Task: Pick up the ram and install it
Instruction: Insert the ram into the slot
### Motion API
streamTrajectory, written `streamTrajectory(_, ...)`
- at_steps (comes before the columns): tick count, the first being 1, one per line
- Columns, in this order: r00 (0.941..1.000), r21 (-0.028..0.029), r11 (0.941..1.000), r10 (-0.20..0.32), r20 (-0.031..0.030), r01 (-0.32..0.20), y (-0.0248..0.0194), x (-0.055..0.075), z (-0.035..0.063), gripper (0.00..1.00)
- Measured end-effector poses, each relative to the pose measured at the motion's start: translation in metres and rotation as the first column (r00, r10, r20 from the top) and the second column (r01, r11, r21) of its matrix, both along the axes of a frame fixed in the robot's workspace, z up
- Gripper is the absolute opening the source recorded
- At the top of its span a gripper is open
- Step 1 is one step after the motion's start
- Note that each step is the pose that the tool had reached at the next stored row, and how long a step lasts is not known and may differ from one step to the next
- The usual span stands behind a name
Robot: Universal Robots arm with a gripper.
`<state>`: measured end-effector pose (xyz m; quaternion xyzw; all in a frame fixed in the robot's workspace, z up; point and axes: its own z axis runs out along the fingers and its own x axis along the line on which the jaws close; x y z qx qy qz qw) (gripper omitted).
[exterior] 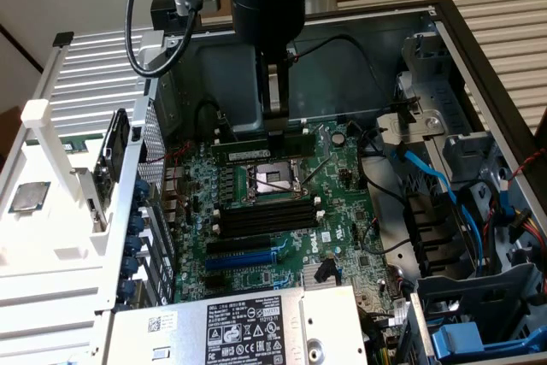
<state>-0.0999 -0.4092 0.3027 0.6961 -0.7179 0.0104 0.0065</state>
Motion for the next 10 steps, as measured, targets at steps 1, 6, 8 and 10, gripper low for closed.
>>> streamTrajectory(1,1.0,0.0002,1.0,0.0,0.0001,0.0,0.0,-0.0002,-0.0007,0.12)
streamTrajectory(6,1.0,-0.0001,1.0,0.0,0.0004,0.0,-0.0001,-0.0004,-0.0062,0.12)
streamTrajectory(8,1.0,-0.0002,1.0,0.0,0.0003,0.0,-0.0001,-0.0004,-0.0066,0.12)
streamTrajectory(10,1.0,-0.0001,1.0,0.0,0.0004,0.0,-0.0001,-0.0004,-0.0069,0.12)
